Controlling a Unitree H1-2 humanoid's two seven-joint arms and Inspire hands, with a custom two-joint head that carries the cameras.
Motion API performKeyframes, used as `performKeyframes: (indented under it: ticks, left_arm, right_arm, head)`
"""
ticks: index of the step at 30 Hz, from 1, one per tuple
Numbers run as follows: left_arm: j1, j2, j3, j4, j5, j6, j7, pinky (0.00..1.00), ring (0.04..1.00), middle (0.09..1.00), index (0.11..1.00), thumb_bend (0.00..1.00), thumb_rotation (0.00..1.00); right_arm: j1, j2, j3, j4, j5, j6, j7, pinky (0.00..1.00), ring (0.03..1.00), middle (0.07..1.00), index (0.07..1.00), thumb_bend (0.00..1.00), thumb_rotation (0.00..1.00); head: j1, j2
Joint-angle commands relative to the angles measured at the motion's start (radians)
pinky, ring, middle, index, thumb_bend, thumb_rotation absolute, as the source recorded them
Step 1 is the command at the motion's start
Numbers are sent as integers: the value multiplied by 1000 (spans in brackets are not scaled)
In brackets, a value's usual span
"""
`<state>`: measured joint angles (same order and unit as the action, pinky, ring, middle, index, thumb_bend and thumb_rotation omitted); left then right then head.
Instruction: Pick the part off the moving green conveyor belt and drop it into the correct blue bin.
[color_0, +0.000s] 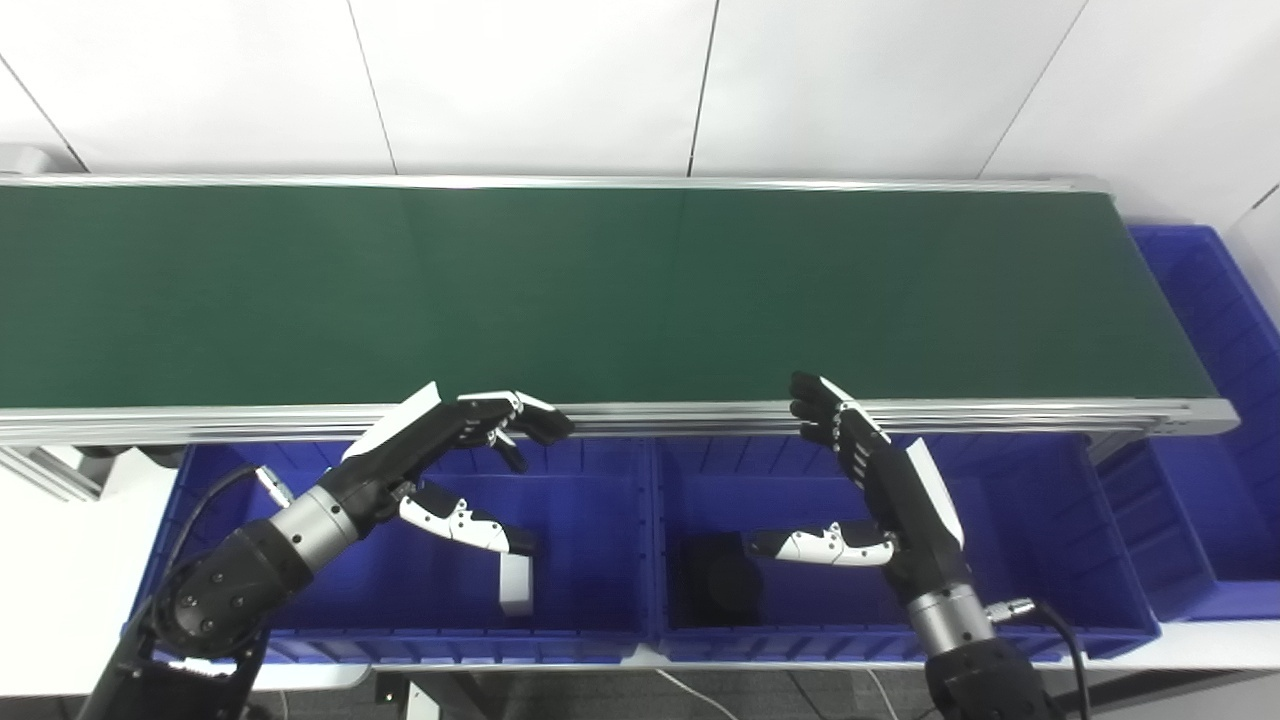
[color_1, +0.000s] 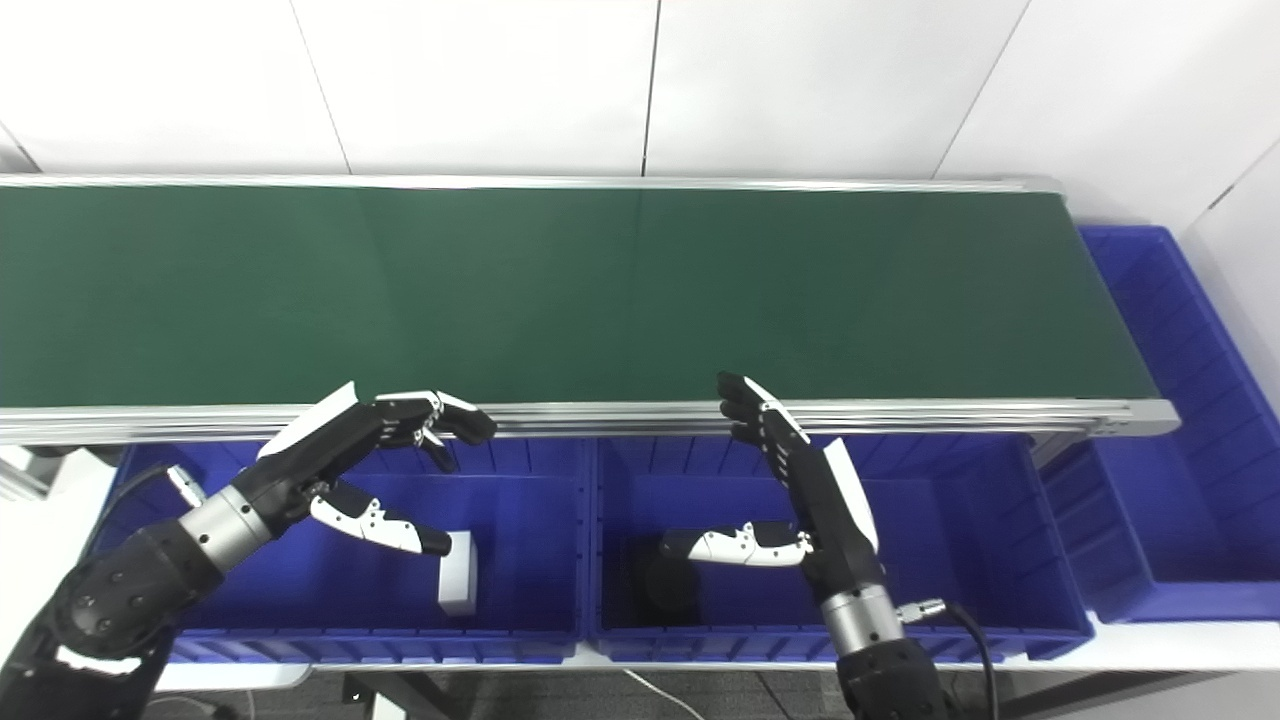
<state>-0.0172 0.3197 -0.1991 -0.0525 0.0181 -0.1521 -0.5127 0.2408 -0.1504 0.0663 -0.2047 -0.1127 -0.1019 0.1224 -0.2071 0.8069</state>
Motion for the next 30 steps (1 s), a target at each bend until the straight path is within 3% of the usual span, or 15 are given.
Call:
performKeyframes:
  ticks: [1, 9, 13, 21, 25, 30]
  left_arm:
    - [0, -5, 9, -5, -30, -34, 19, 657, 762, 788, 751, 848, 169]
    - [39, -43, 5, 18, 20, -93, 77, 758, 818, 886, 887, 848, 160]
    - [58, -65, 7, 33, 64, -123, 129, 809, 855, 924, 935, 863, 236]
    - [100, -113, 22, 18, 43, -81, 177, 900, 925, 959, 952, 906, 287]
    - [117, -120, 7, 8, 64, -86, 180, 934, 970, 990, 985, 891, 262]
    - [118, -111, -13, 6, 95, -63, 173, 948, 997, 1000, 1000, 890, 303]
  right_arm:
    - [-9, -2, 1, -15, -2, -34, -6, 848, 876, 893, 881, 995, 230]
    - [4, -5, 3, -17, -14, -33, -3, 837, 875, 892, 888, 1000, 244]
    - [14, -5, 6, -18, -16, -36, -3, 850, 883, 893, 893, 1000, 236]
    - [21, -12, 9, -13, -10, -44, 2, 869, 894, 901, 899, 1000, 217]
    - [19, -14, 9, -10, -10, -44, 3, 867, 889, 899, 898, 1000, 219]
    - [19, -18, 12, -10, -14, -41, 5, 869, 889, 902, 900, 1000, 227]
  head:
    - [-1, -4]
    - [-10, -32]
    - [-6, -46]
    - [9, -68]
    - [10, -72]
    - [5, -84]
